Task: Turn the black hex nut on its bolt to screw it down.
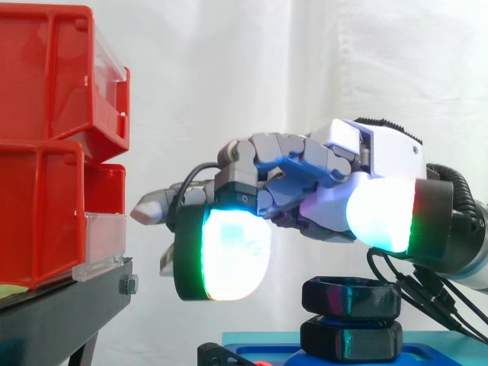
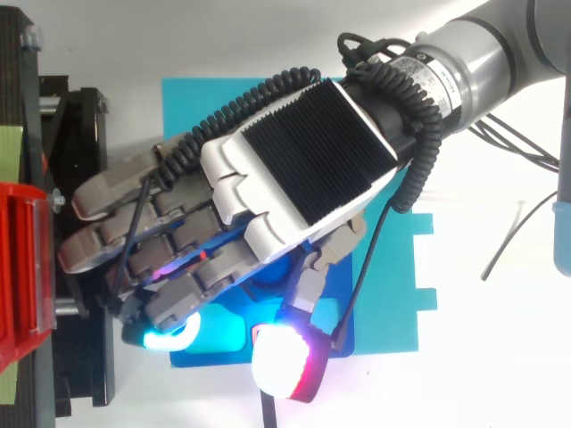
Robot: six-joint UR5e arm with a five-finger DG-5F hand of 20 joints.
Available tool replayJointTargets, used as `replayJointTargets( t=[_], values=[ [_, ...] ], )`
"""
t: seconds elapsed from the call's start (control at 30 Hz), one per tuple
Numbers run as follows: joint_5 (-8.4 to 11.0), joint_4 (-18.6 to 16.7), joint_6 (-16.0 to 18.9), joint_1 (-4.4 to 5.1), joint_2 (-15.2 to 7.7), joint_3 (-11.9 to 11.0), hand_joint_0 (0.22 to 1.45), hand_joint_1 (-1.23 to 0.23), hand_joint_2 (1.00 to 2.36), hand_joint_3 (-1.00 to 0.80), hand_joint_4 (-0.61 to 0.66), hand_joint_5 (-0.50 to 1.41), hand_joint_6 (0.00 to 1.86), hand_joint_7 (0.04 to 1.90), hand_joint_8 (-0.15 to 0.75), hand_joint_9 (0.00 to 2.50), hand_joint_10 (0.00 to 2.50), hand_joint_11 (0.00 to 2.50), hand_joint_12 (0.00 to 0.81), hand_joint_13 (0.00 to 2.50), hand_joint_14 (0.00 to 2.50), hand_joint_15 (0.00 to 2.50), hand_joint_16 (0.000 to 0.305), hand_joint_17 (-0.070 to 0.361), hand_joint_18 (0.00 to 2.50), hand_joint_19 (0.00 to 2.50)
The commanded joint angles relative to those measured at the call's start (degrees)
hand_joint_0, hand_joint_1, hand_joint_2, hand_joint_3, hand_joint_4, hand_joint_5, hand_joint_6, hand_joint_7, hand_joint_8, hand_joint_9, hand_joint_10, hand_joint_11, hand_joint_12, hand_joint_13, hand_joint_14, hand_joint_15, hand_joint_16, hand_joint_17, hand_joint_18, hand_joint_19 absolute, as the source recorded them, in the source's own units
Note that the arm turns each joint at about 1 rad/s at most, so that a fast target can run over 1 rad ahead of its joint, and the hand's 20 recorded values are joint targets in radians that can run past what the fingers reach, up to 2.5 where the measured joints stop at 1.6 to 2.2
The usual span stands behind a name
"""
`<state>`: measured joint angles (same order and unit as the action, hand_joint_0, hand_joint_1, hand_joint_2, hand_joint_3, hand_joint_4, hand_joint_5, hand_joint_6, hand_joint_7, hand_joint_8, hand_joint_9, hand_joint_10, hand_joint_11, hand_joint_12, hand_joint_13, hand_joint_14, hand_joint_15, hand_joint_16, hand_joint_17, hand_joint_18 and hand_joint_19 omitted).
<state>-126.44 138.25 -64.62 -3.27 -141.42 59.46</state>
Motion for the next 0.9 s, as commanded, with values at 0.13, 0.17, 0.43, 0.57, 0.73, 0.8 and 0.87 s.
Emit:
replayJointTargets(
  t=[0.13,0.17,0.43,0.57,0.73,0.8,0.87],
  values=[
    [-1.88,0.6,-0.1,-0.69,0.0,0.1,0.45,-0.37,1.0,-0.5,0.13,-0.13,0.51,1.22,0.212,0.65,0.01,0.3,0.106,0.33,0.0,0.14,0.012,0.028,0.0,0.36],
    [-1.97,0.9,-0.1,-0.77,0.0,0.1,0.45,-0.37,1.0,-0.5,0.13,-0.13,0.51,1.22,0.212,0.65,0.01,0.3,0.105,0.33,0.01,0.14,0.012,0.028,0.0,0.36],
    [-2.67,1.3,-0.2,-1.13,0.0,0.1,0.45,-0.37,1.0,-0.5,0.12,-0.15,0.58,1.14,0.211,0.65,0.01,0.3,0.103,0.33,0.0,0.13,0.012,0.027,0.0,0.35],
    [-3.38,1.5,-0.1,-1.3,0.0,0.1,0.45,-0.38,1.0,-0.5,0.12,-0.17,0.65,1.06,0.206,0.66,0.01,0.33,0.103,0.35,0.0,0.13,0.012,0.027,0.0,0.35],
    [-3.46,1.6,-0.1,-1.56,0.0,0.2,0.45,-0.38,1.0,-0.5,0.13,-0.19,0.72,0.96,0.205,0.66,0.01,0.34,0.103,0.36,0.0,0.13,0.012,0.027,0.0,0.35],
    [-3.55,1.3,-0.1,-1.83,0.0,0.1,0.45,-0.38,1.0,-0.5,0.13,-0.19,0.73,0.95,0.206,0.67,0.01,0.34,0.102,0.36,0.0,0.13,0.012,0.026,0.0,0.35],
    [-3.82,1.3,-0.1,-2.09,0.0,0.1,0.45,-0.39,1.0,-0.5,0.13,-0.19,0.74,0.93,0.205,0.67,0.01,0.33,0.102,0.36,0.0,0.13,0.012,0.026,0.0,0.35]
  ],
)
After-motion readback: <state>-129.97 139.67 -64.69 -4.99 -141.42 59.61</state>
